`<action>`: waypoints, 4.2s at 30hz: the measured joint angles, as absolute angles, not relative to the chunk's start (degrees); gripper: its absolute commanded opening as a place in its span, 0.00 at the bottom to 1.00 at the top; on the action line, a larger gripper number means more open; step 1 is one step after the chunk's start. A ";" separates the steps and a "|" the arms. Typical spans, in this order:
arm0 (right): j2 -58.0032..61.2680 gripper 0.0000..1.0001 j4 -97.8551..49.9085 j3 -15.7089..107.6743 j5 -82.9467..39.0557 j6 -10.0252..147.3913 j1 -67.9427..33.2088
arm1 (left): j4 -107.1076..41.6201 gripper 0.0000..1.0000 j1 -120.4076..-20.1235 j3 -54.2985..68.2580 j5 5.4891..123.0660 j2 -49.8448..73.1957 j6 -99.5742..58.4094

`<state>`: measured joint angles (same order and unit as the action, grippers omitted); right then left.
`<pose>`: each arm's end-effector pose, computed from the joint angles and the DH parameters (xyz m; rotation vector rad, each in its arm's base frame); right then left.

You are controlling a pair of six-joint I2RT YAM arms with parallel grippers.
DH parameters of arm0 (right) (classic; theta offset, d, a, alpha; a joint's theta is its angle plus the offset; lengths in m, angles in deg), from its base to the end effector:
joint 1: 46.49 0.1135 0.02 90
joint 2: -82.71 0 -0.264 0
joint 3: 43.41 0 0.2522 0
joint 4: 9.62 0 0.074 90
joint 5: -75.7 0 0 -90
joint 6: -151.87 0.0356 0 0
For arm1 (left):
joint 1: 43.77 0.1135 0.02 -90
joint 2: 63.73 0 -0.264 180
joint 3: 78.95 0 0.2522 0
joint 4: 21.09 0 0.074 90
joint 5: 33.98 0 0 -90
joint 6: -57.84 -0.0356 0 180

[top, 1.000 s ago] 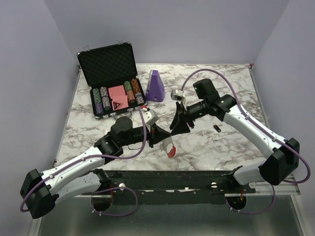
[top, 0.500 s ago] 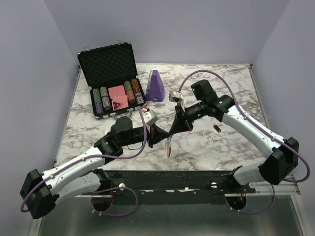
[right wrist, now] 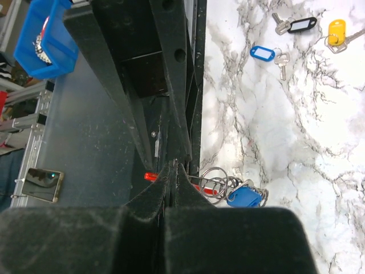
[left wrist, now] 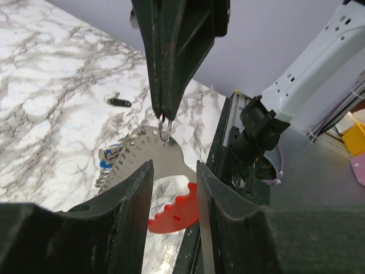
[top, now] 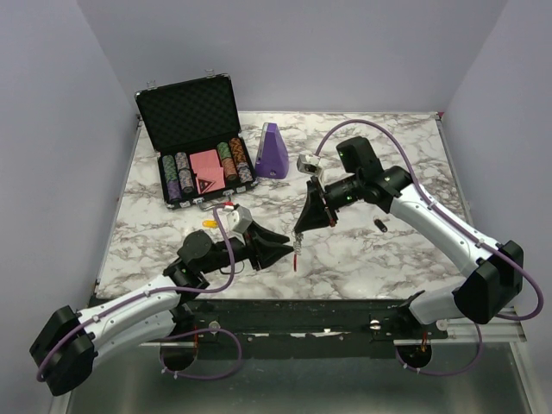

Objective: Put the keys on the keyring

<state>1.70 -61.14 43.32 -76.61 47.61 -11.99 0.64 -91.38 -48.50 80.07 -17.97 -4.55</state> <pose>0.2235 0.1918 0.3345 -1.3862 1.7633 1.4518 0.1139 -0.1463 0.2480 0.6457 1.4917 -1.3464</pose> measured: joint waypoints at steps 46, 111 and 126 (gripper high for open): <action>1.72 0.60 -67.67 44.59 -77.50 36.26 -12.43 | -28.78 0.00 -93.20 -28.33 77.25 -15.50 -19.41; 0.87 0.59 -63.96 43.49 -70.49 42.38 -9.48 | -38.75 0.00 -94.51 -24.68 76.46 -10.48 -18.64; 0.91 0.44 -74.16 45.09 -74.84 21.47 -10.22 | -38.73 0.00 -93.48 -25.27 78.21 -10.39 -14.82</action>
<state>0.91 -74.16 45.09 -74.84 21.47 -10.22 -38.73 -93.48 -25.27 78.21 -10.39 -14.82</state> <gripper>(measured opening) 0.486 0.006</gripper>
